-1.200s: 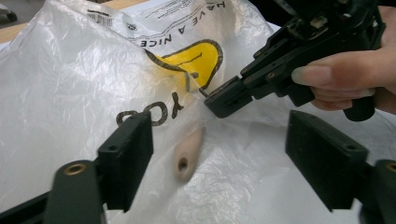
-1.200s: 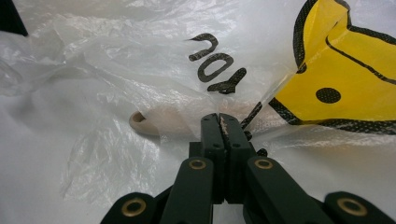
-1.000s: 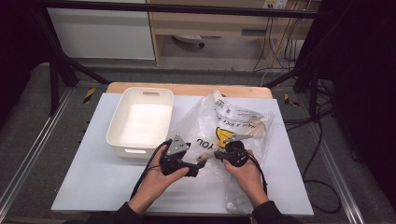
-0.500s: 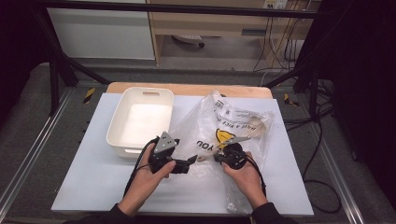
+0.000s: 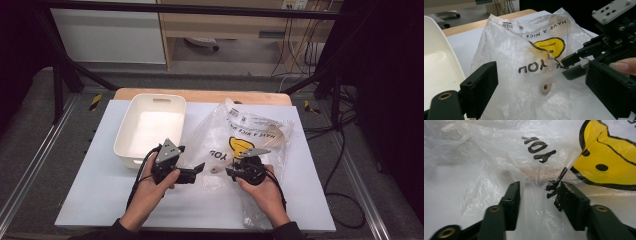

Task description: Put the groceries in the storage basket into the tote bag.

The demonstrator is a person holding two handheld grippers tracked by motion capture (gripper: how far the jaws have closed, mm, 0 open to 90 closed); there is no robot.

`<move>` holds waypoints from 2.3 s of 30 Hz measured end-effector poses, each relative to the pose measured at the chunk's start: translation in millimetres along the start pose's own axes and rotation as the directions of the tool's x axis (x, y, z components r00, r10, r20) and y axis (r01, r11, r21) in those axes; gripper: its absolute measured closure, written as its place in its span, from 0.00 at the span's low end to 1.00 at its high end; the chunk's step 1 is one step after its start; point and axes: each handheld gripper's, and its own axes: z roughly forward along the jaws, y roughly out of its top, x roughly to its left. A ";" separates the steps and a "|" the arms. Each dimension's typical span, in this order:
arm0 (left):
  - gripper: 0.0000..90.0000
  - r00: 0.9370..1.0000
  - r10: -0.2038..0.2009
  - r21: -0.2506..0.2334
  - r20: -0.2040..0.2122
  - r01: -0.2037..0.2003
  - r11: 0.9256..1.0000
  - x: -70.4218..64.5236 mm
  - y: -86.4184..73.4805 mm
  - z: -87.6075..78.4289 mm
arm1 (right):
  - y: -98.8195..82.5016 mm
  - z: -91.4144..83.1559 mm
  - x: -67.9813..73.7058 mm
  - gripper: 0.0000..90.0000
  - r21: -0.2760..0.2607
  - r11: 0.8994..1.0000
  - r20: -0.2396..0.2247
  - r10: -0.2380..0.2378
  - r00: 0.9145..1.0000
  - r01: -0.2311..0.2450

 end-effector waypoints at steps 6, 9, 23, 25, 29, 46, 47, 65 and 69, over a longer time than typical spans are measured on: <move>0.12 1.000 -0.005 -0.007 -0.006 0.005 1.000 1.9 -0.2 -4.7 | -0.9 -18.1 4.6 0.28 -0.059 0.998 0.057 -0.013 0.998 0.016; 0.11 1.000 -0.008 -0.014 -0.006 0.008 1.000 1.7 0.0 -7.1 | -4.8 -29.9 3.8 0.18 -0.073 0.997 0.103 -0.010 0.995 0.018; 0.11 0.999 -0.009 -0.032 -0.045 0.008 0.999 6.5 0.7 -17.5 | -48.5 -74.8 -24.4 0.06 -0.044 0.999 0.206 0.039 0.978 -0.031; 0.11 0.998 -0.015 -0.039 -0.056 0.013 0.999 9.7 1.4 -19.5 | -54.7 -77.0 -27.4 0.06 -0.038 0.998 0.213 0.059 0.975 -0.052; 0.11 0.997 -0.025 -0.045 -0.079 0.021 0.999 16.9 2.1 -23.1 | -63.7 -80.9 -34.0 0.06 -0.030 0.996 0.226 0.093 0.970 -0.088; 0.11 0.989 -0.060 -0.065 -0.135 0.051 0.997 36.9 2.2 -35.7 | -79.2 -67.4 -44.5 0.07 0.079 0.985 0.211 0.132 0.969 -0.151; 0.11 0.989 -0.061 -0.065 -0.135 0.052 0.997 37.3 2.2 -35.9 | -78.9 -66.1 -41.9 0.07 0.082 0.987 0.204 0.116 0.972 -0.135; 0.11 0.989 -0.068 -0.061 -0.130 0.060 0.996 38.4 1.9 -34.3 | -75.6 -57.8 -16.3 0.44 0.067 0.997 0.163 -0.033 0.986 0.022; 0.11 0.989 -0.069 -0.067 -0.133 0.061 0.996 39.1 3.1 -35.9 | -75.1 -58.5 -16.2 0.57 0.064 0.997 0.157 -0.039 0.987 0.029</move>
